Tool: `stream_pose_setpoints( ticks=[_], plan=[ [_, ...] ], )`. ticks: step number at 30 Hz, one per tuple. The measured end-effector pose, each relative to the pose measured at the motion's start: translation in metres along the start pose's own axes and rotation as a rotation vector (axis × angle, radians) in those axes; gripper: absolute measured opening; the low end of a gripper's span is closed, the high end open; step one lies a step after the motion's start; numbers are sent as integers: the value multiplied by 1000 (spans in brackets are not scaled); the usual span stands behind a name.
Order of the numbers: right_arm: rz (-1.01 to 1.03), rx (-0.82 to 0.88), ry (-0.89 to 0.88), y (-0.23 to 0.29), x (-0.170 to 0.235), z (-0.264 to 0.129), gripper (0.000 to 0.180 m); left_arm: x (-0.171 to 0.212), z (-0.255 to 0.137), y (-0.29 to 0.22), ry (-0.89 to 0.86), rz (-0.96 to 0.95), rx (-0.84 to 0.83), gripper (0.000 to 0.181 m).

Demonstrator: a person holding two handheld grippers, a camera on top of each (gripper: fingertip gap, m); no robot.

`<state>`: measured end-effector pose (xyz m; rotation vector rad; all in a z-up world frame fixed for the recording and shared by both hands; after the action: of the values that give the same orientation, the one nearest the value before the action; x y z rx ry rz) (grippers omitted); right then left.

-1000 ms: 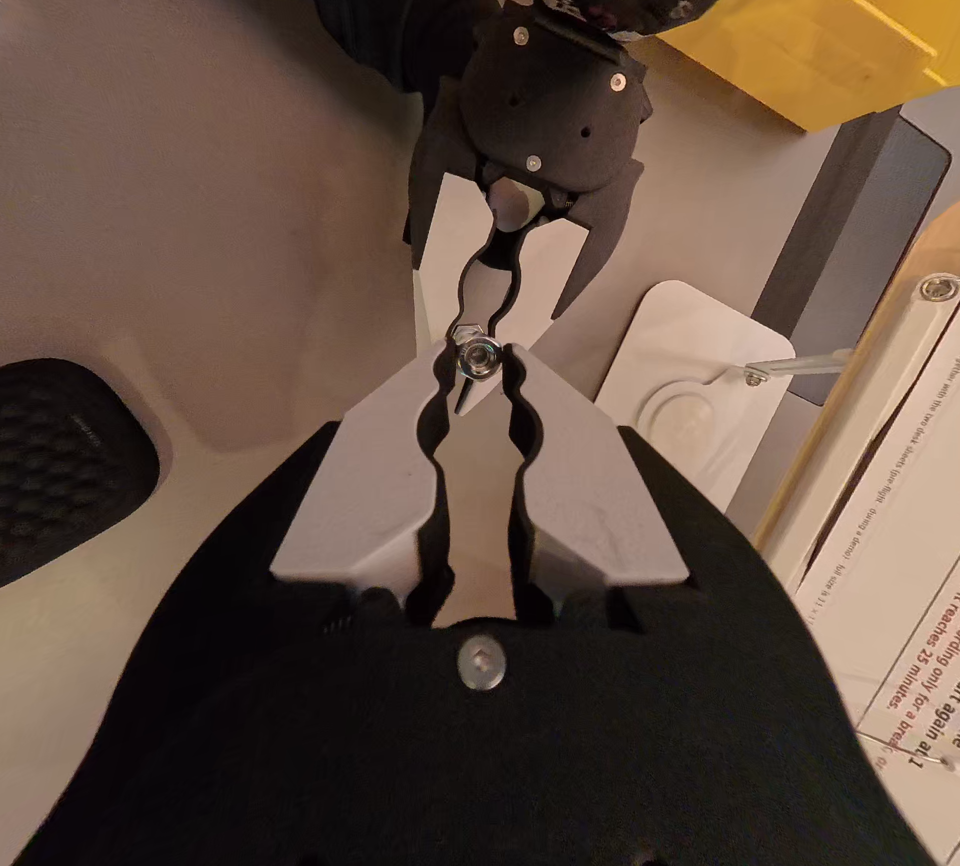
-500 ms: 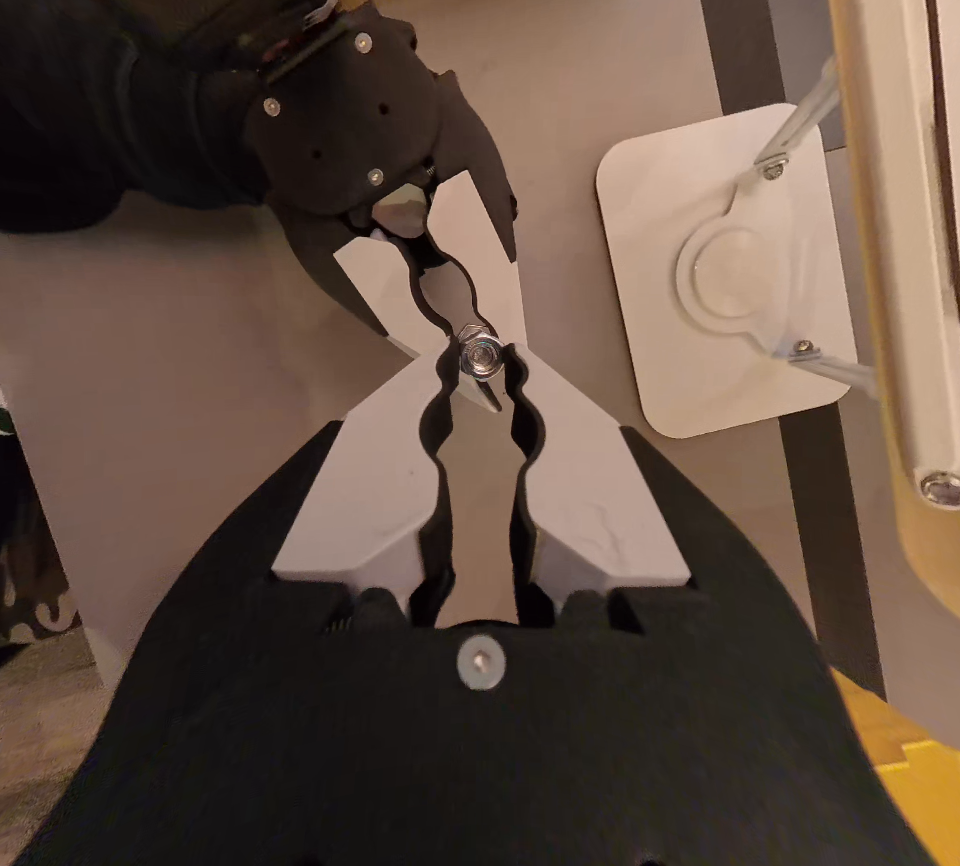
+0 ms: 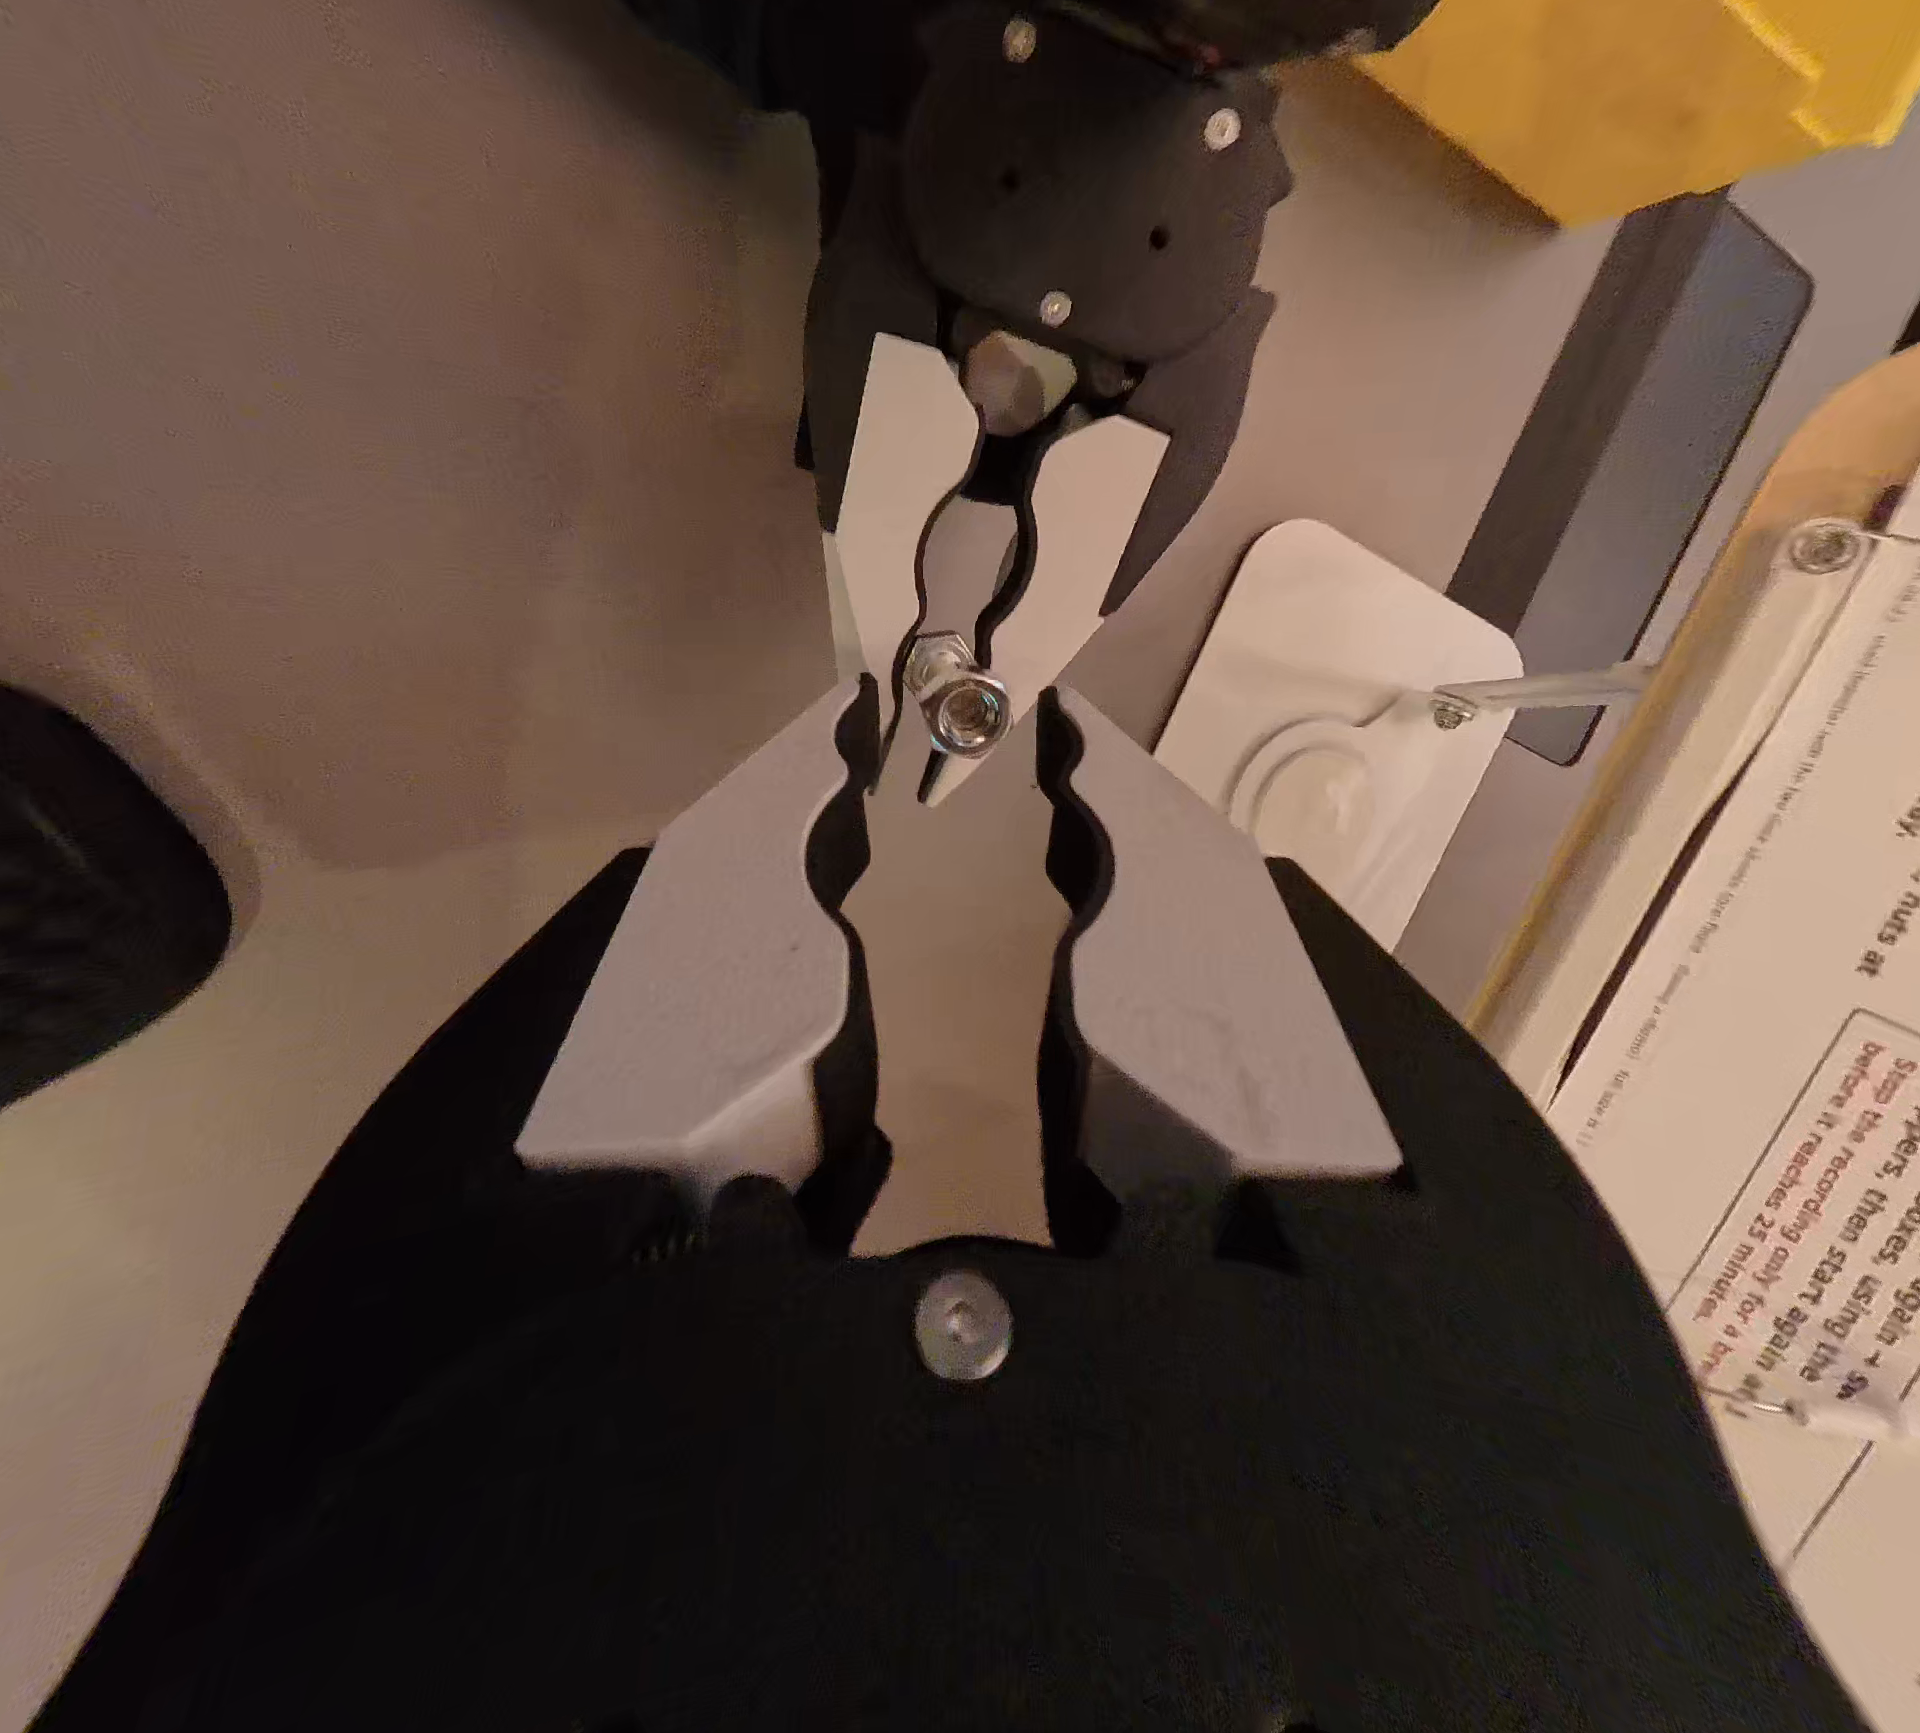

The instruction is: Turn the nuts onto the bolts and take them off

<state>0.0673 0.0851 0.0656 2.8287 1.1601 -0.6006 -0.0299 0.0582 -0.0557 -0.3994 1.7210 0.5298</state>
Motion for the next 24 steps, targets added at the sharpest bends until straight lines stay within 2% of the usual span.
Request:
stream_pose_setpoints(
  ticks=[4, 8, 11, 17, 21, 24],
  plan=[
    [-41, -46, 40, -1, 1, 4, 17, -2, 1, -3, -4, 9, 17, 11],
    [-6, -49, 18, -4, 5, 5, 16, -1, 1, -3, 0, 14, 7, 11],
    [144, -42, 8, -9, 9, 7, 16, 0, 2, 0, 12, 11, -30, 10],
    [619, 10, -48, -14, 16, 15, 15, 7, 4, 6, 72, 37, -126, 10],
    [685, 39, -58, -11, 15, 17, 23, 8, 5, 6, 72, 40, -120, 10],
    [604, 53, -61, -9, 11, 11, 30, 6, 3, 7, 37, 23, -108, 10]
  ],
)
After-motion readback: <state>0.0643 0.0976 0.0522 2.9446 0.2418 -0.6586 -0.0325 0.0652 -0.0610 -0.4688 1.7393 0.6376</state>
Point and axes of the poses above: each gripper's, where its closed fingertips meet, z out along the fingers, x out of its underside, y = z × x across the jaws, the point moved 10 cm from there along -z, back along the fingers, and after that the axes turned 8 degrees about -x, right-handed, at the moved point
